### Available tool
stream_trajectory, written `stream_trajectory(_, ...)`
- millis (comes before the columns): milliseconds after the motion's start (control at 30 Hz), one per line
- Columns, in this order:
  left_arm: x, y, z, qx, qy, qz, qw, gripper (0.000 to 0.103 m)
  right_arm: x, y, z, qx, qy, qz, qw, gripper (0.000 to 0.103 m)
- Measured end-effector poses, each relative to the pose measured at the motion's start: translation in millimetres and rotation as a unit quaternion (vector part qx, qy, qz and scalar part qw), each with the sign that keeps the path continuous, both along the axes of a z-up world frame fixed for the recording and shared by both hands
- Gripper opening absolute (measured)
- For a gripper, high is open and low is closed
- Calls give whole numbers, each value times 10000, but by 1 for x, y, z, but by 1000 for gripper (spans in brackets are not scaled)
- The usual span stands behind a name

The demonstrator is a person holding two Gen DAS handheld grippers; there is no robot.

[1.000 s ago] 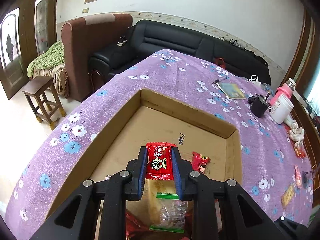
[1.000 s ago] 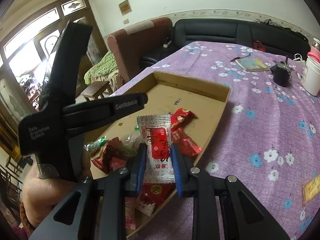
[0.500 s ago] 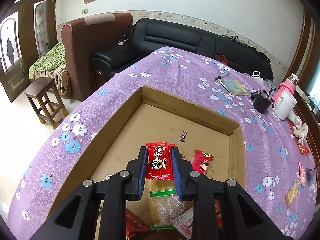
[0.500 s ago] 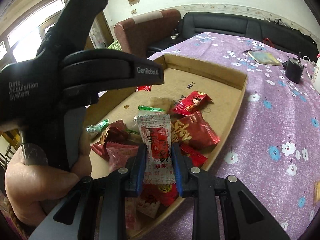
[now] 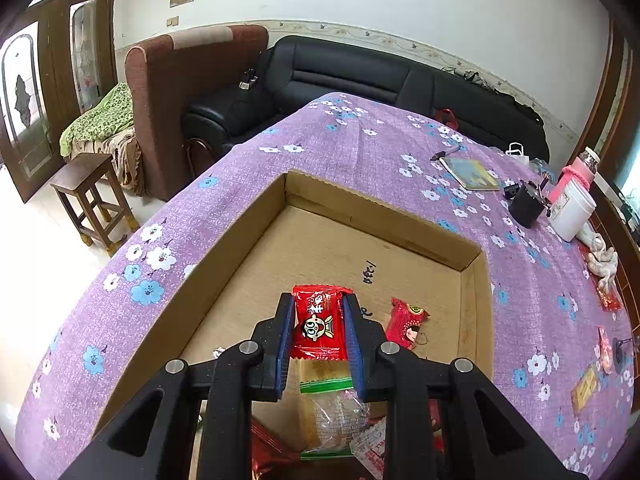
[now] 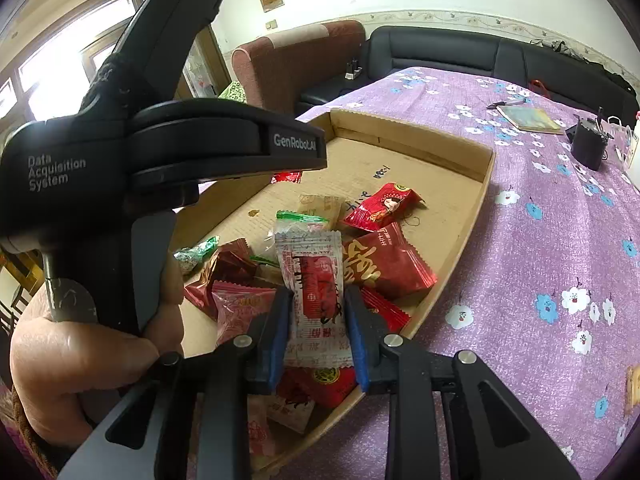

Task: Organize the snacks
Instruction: 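Carry the red candy and white-and-red packet over the cardboard box, then open the left gripper to drop the red candy while right drops its white-and-red packet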

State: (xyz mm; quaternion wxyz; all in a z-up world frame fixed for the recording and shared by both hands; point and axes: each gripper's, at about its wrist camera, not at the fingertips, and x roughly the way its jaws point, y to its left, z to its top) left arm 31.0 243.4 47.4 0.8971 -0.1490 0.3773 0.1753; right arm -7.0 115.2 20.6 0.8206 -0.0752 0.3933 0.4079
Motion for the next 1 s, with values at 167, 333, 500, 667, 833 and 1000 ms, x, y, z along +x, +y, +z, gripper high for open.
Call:
stream_trajectory(167,1,1,-1,3,3,33,10000,39,0,-1,2,15,-9,-6,10000,27)
stream_trajectory(333,-2,2,1,14,-56,90,9999,51,2,-4,3,44,4,-16,10000,28)
stream_trajectory(500,-5,2,3,59,-98,138,9998,61,2,-7,8,128,-45,-42,9999,31)
stream_trajectory(667,-7,2,5,81,-180,171,9997,65,4,-10,11,209,-50,-90,9997,31)
stream_trajectory(833,-7,1,7,128,-192,174,9996,65,6,-13,14,261,-42,-150,9995,31)
stream_trajectory(1000,-8,1,8,144,-199,184,9995,65,9,-17,16,326,12,-209,9993,31)
